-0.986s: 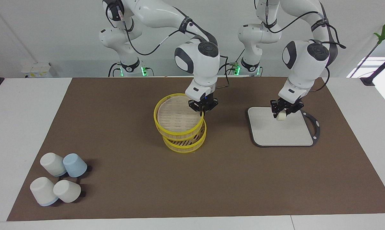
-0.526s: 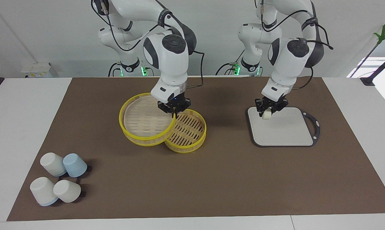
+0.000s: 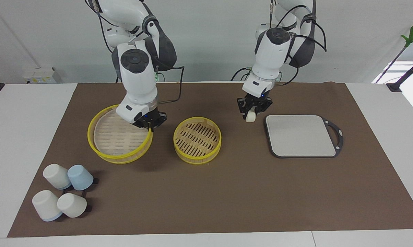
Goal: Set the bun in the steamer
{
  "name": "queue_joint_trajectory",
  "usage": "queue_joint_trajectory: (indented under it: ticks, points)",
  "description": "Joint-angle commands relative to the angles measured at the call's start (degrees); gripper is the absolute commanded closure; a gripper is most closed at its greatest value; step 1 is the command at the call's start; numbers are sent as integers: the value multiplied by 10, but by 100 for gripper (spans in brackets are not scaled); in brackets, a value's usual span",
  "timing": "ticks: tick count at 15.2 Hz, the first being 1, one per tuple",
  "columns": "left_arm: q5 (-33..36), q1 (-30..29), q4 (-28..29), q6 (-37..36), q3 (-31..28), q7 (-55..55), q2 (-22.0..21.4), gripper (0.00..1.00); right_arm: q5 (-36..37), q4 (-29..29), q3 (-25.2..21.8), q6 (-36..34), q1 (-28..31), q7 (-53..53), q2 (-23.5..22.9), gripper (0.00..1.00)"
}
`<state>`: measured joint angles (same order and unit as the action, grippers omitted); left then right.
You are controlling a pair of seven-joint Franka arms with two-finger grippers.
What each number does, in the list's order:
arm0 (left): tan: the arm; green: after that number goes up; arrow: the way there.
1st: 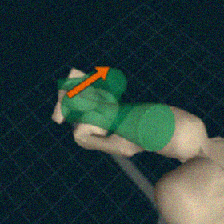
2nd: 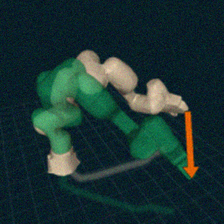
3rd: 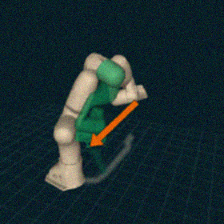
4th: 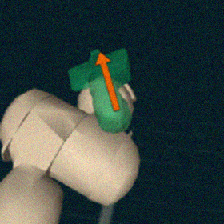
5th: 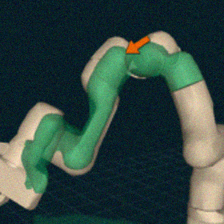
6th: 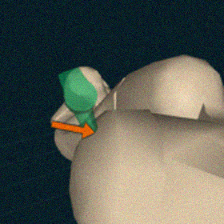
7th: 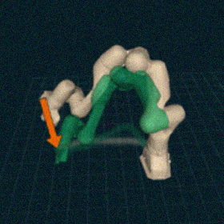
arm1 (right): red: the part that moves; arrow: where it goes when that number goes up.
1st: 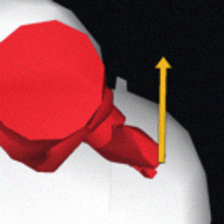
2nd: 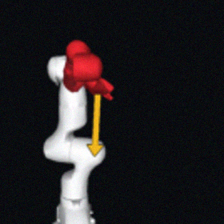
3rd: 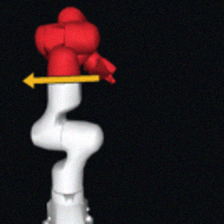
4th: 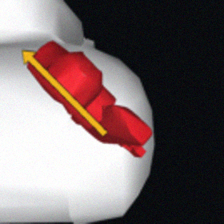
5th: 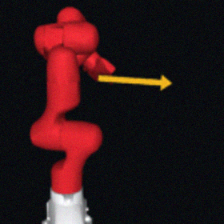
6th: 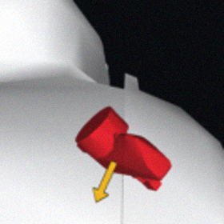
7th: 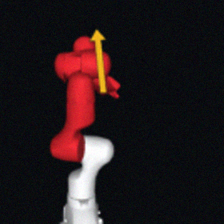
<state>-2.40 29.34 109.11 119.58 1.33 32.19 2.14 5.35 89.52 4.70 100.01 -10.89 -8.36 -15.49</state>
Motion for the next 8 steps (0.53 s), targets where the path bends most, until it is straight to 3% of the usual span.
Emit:
queue_joint_trajectory:
  ticks: [1,8]
  points:
    - [-9,42,-55,-7,-10,38,51,60,3,26,8,4,42,46,20,100]
    - [-8,113,-93,35,-11,83,127,59,4,90,8,56,72,69,42,100]
